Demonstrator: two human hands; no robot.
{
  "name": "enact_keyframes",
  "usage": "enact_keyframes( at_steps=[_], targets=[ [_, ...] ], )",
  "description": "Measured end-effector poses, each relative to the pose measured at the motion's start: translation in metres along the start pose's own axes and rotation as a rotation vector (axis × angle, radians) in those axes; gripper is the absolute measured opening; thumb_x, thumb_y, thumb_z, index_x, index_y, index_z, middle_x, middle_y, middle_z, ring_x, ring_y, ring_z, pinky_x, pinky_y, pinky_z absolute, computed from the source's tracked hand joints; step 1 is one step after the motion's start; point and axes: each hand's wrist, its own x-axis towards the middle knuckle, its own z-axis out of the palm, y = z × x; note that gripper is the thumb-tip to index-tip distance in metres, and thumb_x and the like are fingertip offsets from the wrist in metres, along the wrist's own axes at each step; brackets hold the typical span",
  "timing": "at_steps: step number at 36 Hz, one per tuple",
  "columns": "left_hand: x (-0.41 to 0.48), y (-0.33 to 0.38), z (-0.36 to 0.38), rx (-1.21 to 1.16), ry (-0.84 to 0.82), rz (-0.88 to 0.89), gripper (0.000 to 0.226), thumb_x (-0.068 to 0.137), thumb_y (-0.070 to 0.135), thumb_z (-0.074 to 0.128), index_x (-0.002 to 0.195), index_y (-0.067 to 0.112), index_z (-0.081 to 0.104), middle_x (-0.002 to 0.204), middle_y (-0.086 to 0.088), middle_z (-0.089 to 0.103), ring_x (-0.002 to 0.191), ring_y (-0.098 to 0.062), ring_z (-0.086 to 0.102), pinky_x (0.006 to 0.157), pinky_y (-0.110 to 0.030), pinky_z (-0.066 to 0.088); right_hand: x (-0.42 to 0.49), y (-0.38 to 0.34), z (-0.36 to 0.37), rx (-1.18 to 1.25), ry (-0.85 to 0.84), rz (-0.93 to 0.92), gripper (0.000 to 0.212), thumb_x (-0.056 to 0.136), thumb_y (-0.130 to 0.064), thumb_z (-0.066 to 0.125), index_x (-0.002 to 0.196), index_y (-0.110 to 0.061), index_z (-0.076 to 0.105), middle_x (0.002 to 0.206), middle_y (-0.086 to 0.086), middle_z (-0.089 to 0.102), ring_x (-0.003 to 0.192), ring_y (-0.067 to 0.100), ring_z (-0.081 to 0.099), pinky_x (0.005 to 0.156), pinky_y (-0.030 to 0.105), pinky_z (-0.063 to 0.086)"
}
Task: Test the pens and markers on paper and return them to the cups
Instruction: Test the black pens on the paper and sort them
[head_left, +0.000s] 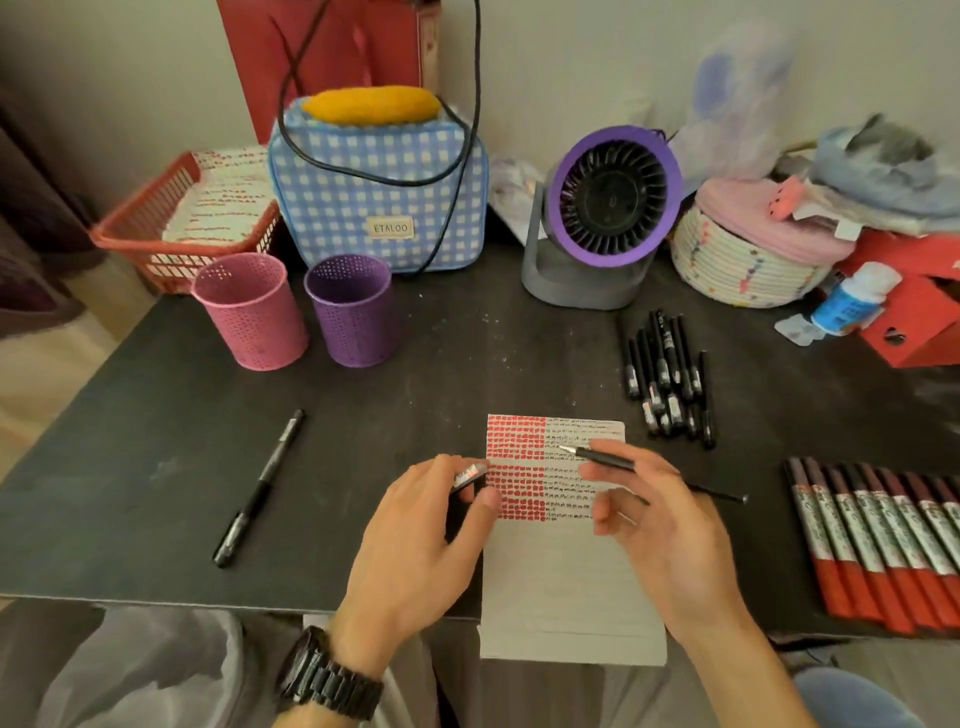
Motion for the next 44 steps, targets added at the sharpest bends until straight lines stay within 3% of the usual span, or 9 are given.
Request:
enact_keyframes(
  at_steps=[3, 7, 10, 12, 15, 20, 33, 40, 44],
  targets=[
    [-0.003, 0.000, -0.002, -0.117, 0.024, -0.028, 0.056, 0.099, 0.070, 0.012, 0.098, 0.035, 0.057, 0.102, 0.024, 0.057, 0.103, -0.006, 0.056, 0.081, -0.018, 0.040, -0.005, 0.007, 0.001, -0.016, 0.021, -0.022, 0.024, 0.091, -0.021, 0.053, 0.089, -0.019, 0.077, 0.090, 0.027, 0.073, 0.059, 0.023, 0.061, 0.052, 0.029, 0.052],
    [0.000, -0.001, -0.004, -0.116, 0.042, -0.045, 0.048, 0.099, 0.067, 0.020, 0.097, 0.040, 0.059, 0.103, 0.027, 0.060, 0.103, -0.006, 0.057, 0.081, -0.021, 0.042, -0.005, 0.011, -0.002, -0.001, 0.040, -0.062, 0.011, 0.083, -0.027, 0.069, 0.081, -0.019, 0.075, 0.079, 0.026, 0.072, 0.056, 0.021, 0.059, 0.050, 0.027, 0.050],
    [0.005, 0.000, -0.007, -0.096, 0.058, -0.047, 0.032, 0.094, 0.072, 0.032, 0.105, 0.054, 0.056, 0.109, 0.035, 0.060, 0.103, -0.001, 0.057, 0.077, -0.011, 0.041, -0.004, 0.014, -0.007, -0.012, 0.010, -0.091, 0.045, 0.068, -0.045, 0.089, 0.091, -0.009, 0.079, 0.076, 0.020, 0.071, 0.059, 0.017, 0.060, 0.052, 0.025, 0.050],
    [0.006, 0.000, -0.008, -0.129, 0.061, -0.036, 0.029, 0.092, 0.069, 0.041, 0.112, 0.055, 0.058, 0.112, 0.036, 0.061, 0.106, -0.001, 0.059, 0.081, -0.010, 0.043, -0.004, 0.016, -0.008, -0.032, 0.012, -0.104, 0.061, 0.059, -0.054, 0.094, 0.094, -0.006, 0.079, 0.076, 0.019, 0.071, 0.060, 0.016, 0.059, 0.053, 0.024, 0.050],
    [0.006, -0.001, -0.008, -0.200, 0.058, -0.038, 0.034, 0.088, 0.062, 0.050, 0.113, 0.045, 0.066, 0.111, 0.031, 0.065, 0.103, -0.003, 0.063, 0.085, -0.018, 0.050, -0.003, 0.018, -0.010, -0.059, 0.005, -0.129, 0.064, 0.059, -0.056, 0.093, 0.094, -0.006, 0.079, 0.076, 0.018, 0.071, 0.060, 0.016, 0.059, 0.053, 0.023, 0.050],
    [0.005, -0.003, -0.009, -0.250, 0.074, -0.018, 0.022, 0.089, 0.042, 0.066, 0.111, 0.041, 0.071, 0.108, 0.026, 0.068, 0.099, -0.007, 0.065, 0.085, -0.014, 0.050, -0.004, 0.020, -0.009, -0.115, -0.020, -0.152, 0.061, 0.062, -0.057, 0.091, 0.095, -0.008, 0.079, 0.077, 0.020, 0.072, 0.061, 0.017, 0.060, 0.055, 0.023, 0.051],
    [0.009, -0.004, -0.014, -0.305, 0.064, 0.002, 0.023, 0.087, 0.041, 0.069, 0.109, 0.040, 0.074, 0.108, 0.021, 0.070, 0.095, -0.014, 0.068, 0.084, -0.018, 0.053, 0.000, 0.020, -0.008, -0.125, -0.057, -0.182, 0.055, 0.066, -0.054, 0.089, 0.096, -0.010, 0.079, 0.079, 0.020, 0.071, 0.063, 0.019, 0.061, 0.057, 0.025, 0.051],
    [0.002, -0.006, -0.009, -0.325, 0.046, -0.016, 0.026, 0.086, 0.044, 0.068, 0.110, 0.037, 0.074, 0.109, 0.021, 0.070, 0.096, -0.013, 0.069, 0.086, -0.021, 0.054, -0.005, 0.023, -0.012, -0.157, -0.069, -0.175, 0.035, 0.074, -0.039, 0.085, 0.096, -0.012, 0.079, 0.078, 0.018, 0.072, 0.064, 0.019, 0.062, 0.057, 0.026, 0.051],
    [0.004, -0.006, -0.011, -0.319, 0.048, -0.010, 0.024, 0.086, 0.042, 0.069, 0.110, 0.038, 0.074, 0.108, 0.021, 0.071, 0.096, -0.015, 0.068, 0.085, -0.024, 0.055, -0.003, 0.023, -0.010, -0.169, -0.053, -0.170, 0.044, 0.071, -0.048, 0.087, 0.095, -0.011, 0.080, 0.078, 0.018, 0.073, 0.063, 0.019, 0.061, 0.057, 0.026, 0.050]
  ],
)
